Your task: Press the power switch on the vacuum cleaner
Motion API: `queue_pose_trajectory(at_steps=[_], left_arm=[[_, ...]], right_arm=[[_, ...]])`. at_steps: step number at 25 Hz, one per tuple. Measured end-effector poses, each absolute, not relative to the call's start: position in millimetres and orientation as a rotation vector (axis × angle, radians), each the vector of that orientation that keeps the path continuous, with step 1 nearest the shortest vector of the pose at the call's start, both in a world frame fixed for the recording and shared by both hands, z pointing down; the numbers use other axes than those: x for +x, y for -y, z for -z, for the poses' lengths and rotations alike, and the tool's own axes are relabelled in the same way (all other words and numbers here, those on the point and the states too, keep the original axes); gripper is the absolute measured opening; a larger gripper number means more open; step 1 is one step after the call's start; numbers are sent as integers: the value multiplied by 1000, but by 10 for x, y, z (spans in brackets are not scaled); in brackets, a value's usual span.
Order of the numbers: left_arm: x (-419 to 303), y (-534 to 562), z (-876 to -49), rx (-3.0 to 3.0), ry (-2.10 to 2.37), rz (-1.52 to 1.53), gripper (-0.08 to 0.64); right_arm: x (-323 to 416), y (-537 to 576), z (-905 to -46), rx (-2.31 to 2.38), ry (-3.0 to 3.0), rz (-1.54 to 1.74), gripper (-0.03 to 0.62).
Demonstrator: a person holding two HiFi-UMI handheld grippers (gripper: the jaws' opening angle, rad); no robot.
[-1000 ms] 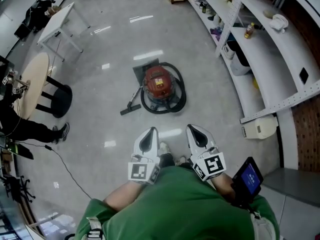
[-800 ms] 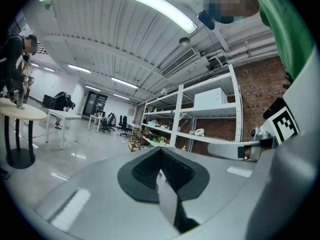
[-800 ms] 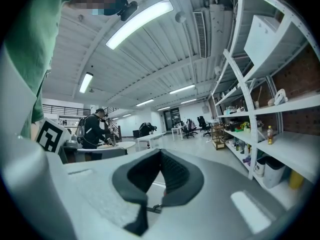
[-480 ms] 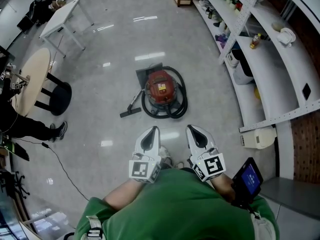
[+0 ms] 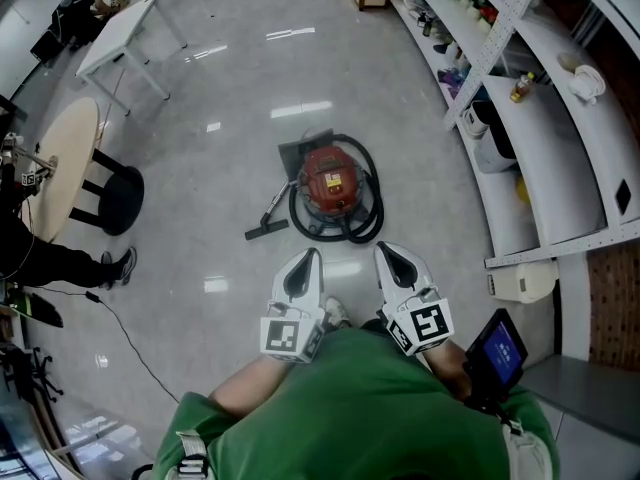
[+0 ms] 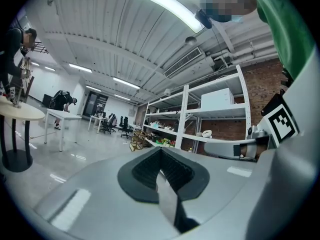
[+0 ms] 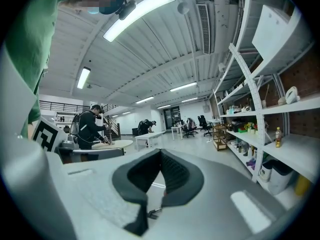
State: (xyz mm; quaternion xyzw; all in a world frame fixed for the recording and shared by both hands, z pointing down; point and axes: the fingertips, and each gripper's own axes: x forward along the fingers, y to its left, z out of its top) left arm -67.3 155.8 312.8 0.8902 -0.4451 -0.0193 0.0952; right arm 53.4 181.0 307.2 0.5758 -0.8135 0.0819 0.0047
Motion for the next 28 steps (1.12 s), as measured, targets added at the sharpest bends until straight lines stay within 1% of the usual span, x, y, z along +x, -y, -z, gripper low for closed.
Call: queue_pose_trajectory(at_steps=[8,17,28], left_arm=[[-768,-1253,-3217,2633,1320,45,8],[-696,-878,-3345,2576,1373,27,8],[-254,-77,-3421,2493,1469,-49,8]], right_arm=[[471,-1482,-3153,1799,2518,-246,0],[526,-1014,-3278,1724,2548,-270,0],[1053,-103,-3350,1627,2606,-332,0]])
